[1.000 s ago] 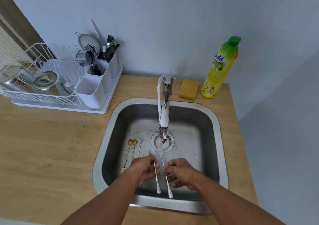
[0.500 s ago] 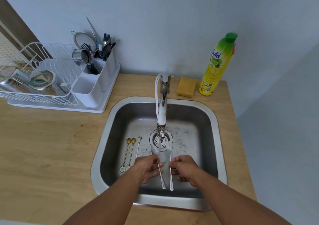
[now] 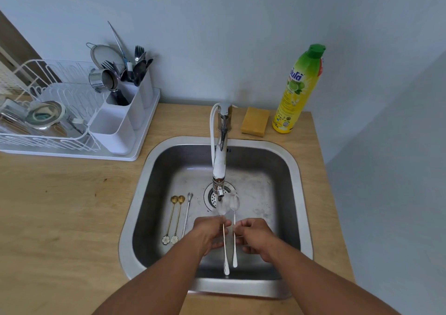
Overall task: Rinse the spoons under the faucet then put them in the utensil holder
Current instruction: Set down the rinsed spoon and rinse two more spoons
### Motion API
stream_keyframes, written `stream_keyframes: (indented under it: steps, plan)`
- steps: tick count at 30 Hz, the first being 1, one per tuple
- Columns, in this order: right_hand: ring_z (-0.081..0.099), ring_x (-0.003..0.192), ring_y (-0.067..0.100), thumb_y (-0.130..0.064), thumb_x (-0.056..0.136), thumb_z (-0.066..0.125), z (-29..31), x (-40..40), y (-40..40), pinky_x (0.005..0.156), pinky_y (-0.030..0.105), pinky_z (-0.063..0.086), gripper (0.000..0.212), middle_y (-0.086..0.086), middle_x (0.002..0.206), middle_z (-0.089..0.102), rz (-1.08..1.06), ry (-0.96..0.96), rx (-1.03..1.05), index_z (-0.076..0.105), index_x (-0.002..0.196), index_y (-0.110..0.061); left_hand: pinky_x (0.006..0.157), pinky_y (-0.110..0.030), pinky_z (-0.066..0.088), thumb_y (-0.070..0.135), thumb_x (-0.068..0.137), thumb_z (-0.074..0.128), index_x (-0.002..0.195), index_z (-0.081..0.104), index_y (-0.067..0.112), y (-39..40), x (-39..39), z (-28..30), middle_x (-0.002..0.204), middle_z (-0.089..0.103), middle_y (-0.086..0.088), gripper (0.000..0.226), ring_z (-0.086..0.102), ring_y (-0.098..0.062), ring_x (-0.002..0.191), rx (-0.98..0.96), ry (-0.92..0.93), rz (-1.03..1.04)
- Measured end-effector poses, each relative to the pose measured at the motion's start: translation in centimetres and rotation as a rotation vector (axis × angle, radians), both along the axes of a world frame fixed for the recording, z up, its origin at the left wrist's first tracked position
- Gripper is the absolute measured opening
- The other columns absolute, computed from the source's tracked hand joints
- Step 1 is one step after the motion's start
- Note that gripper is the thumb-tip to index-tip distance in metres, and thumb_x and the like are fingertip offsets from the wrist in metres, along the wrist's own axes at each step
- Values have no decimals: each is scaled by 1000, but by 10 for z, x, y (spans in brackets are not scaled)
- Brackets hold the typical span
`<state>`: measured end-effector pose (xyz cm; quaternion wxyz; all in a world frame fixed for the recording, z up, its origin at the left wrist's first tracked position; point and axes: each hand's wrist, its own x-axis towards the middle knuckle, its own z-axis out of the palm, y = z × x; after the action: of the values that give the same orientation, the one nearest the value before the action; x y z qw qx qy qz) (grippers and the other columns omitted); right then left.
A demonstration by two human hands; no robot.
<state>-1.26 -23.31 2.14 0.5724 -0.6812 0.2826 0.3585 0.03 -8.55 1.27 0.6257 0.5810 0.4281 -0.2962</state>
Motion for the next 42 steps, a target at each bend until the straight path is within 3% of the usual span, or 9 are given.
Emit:
stream_keyframes:
  steps: [6, 10, 16, 27, 31, 33, 35, 38, 42]
  plan:
    - [62, 58, 11, -14, 96, 67, -7, -5, -2, 51, 24, 45, 8, 1, 73, 75, -36, -12, 24, 73, 92, -15, 56, -40, 64, 8, 96, 67, 100, 76, 1, -15, 4, 3, 84, 76, -13, 12, 71, -23, 66, -20, -6, -10]
    - [63, 50, 7, -13, 97, 68, -8, -3, 3, 47, 21, 43, 9, 0, 67, 74, -63, -78, 16, 72, 89, -14, 72, -50, 66, -1, 89, 71, 90, 78, 3, -24, 8, 0, 81, 76, -17, 8, 70, -28, 66, 39, -92, 31]
    - [60, 46, 2, -13, 97, 66, -6, 4, 4, 46, 19, 43, 17, -4, 62, 73, -68, -143, -48, 72, 82, -16, 68, -40, 61, 4, 89, 70, 80, 78, 10, -31, 11, -8, 82, 79, -15, 14, 68, -26, 65, 126, -172, 84]
    - [65, 61, 6, -17, 92, 73, -25, -1, -6, 60, 23, 52, 14, -4, 71, 75, -53, -174, -30, 75, 79, -17, 93, -52, 61, 5, 84, 84, 99, 75, 7, -38, 3, -20, 96, 79, -17, 17, 76, -36, 95, 55, -168, 153]
    - [71, 94, 16, -28, 95, 68, -27, 8, -9, 84, 31, 57, 9, -6, 95, 77, 79, -315, -235, 74, 96, -21, 72, -36, 65, 4, 84, 84, 96, 77, 7, -32, 5, -21, 82, 78, -12, 15, 74, -23, 70, 25, -136, 214]
    - [59, 124, 21, -32, 100, 58, -29, 18, -12, 104, 35, 49, 35, 2, 132, 65, 214, -418, -464, 62, 133, -19, 57, -26, 59, 5, 83, 85, 95, 76, 9, -26, 5, -20, 78, 77, -8, 15, 70, -15, 59, 54, -124, 222]
    - [29, 151, 27, -35, 105, 47, -35, 29, -17, 122, 39, 29, 63, 10, 165, 30, 353, -456, -630, 27, 159, -11, 64, -29, 61, 6, 83, 85, 97, 76, 9, -17, 2, -21, 85, 78, -10, 17, 70, -18, 64, 69, -112, 220]
    - [-5, 158, 27, -41, 106, 35, -48, 49, -21, 128, 44, 9, 77, 11, 172, -8, 553, -406, -781, -6, 162, -8, 73, -35, 63, 7, 82, 86, 97, 78, 8, 1, -7, -20, 85, 79, -12, 17, 70, -22, 69, 93, -82, 220]
    - [-16, 156, 31, -40, 107, 25, -61, 59, -3, 127, 47, -3, 73, 12, 169, -19, 682, -351, -812, -10, 162, -8, 52, -23, 58, 5, 81, 86, 91, 79, 7, 20, -14, -17, 62, 75, -3, 12, 68, -12, 52, 109, -80, 272]
